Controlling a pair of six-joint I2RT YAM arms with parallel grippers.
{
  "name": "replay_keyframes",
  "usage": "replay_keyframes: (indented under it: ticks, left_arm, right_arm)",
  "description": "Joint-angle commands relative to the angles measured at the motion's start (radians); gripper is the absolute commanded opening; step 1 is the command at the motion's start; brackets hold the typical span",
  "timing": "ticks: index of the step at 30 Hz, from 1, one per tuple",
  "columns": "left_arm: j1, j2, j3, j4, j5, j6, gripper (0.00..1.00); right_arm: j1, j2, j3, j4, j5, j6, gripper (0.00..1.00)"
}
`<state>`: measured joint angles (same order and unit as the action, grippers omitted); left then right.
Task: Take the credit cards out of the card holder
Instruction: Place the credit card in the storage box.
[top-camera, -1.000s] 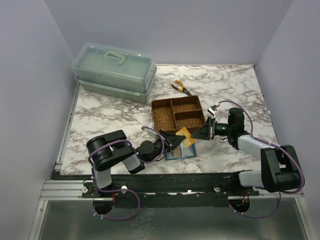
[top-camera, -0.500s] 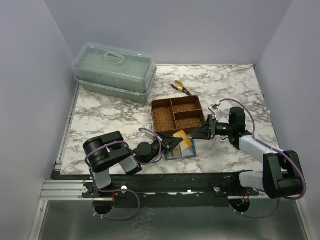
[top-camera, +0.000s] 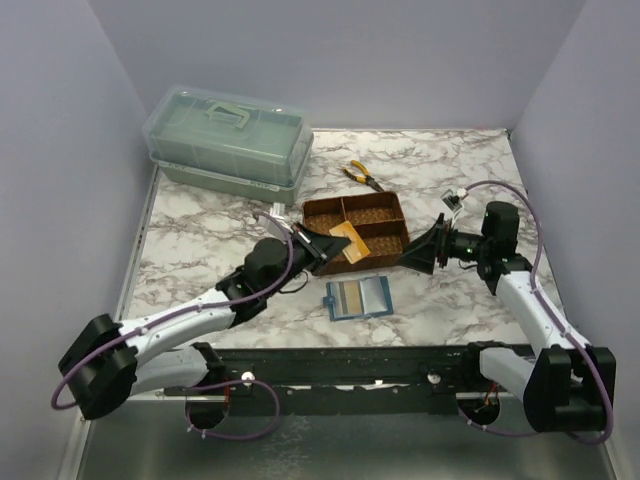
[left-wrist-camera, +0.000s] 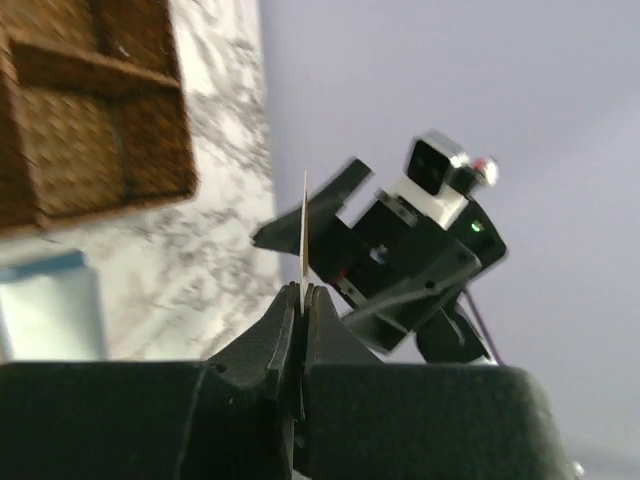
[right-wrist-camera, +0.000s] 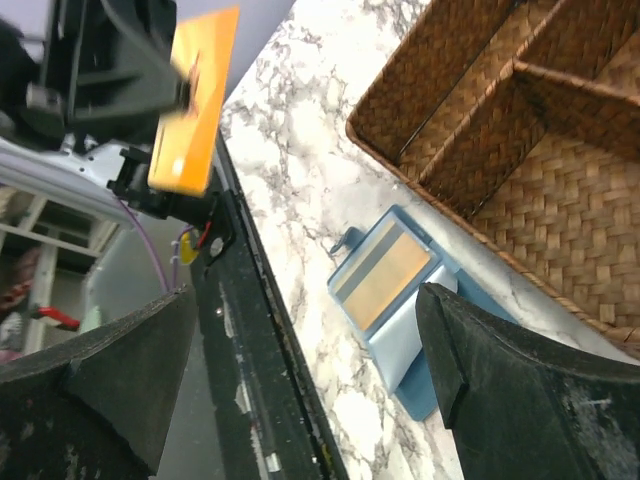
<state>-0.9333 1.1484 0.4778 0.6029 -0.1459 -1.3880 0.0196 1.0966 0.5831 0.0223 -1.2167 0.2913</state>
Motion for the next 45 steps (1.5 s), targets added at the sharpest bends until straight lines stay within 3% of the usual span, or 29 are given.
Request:
replay_keyframes:
  ticks: [1, 7, 9, 12, 19, 28, 32, 38, 45]
  left_arm:
    - [0.180, -0.073, 0.165, -0.675, 0.153, 0.221, 0.00]
    - [0.377, 0.113, 0.396, -0.804, 0.452, 0.469, 0.00]
    - [0.402, 0.211, 0.481, -0.809, 0.567, 0.572, 0.00]
    - [0.410, 0.342, 0.652, -0.932, 0.602, 0.722, 0.00]
    - [0.410, 0.536, 1.013, -1.291, 0.375, 1.026, 0.00]
    - [0.363, 0.761, 1.327, -1.656, 0.142, 1.510, 0.00]
    - [0.327, 0.879, 1.458, -1.795, 0.049, 1.638, 0.00]
    - [0.280, 0.959, 1.535, -1.788, -0.029, 1.769, 0.00]
    - [0.222, 0.948, 1.518, -1.704, -0.006, 1.890, 0.00]
  right_arm:
    - [-0.032, -0.085, 0.032, -0.160, -0.002, -0.190, 0.99]
    - [-0.092, -0.226, 0.005, -0.174, 0.033, -0.215, 1.00]
    - [-0.114, -0.254, -0.006, -0.165, 0.027, -0.205, 1.00]
    - [-0.131, -0.277, -0.015, -0.159, 0.023, -0.200, 1.00]
    - [-0.152, -0.289, -0.021, -0.153, 0.017, -0.201, 1.00]
    - [-0.175, -0.298, -0.032, -0.132, 0.004, -0.180, 1.00]
    - [-0.196, -0.321, -0.040, -0.125, 0.001, -0.173, 1.00]
    - [-0.224, -0.366, -0.059, -0.107, -0.015, -0.150, 1.00]
    - [-0.241, -0.369, -0.067, -0.091, -0.027, -0.137, 1.00]
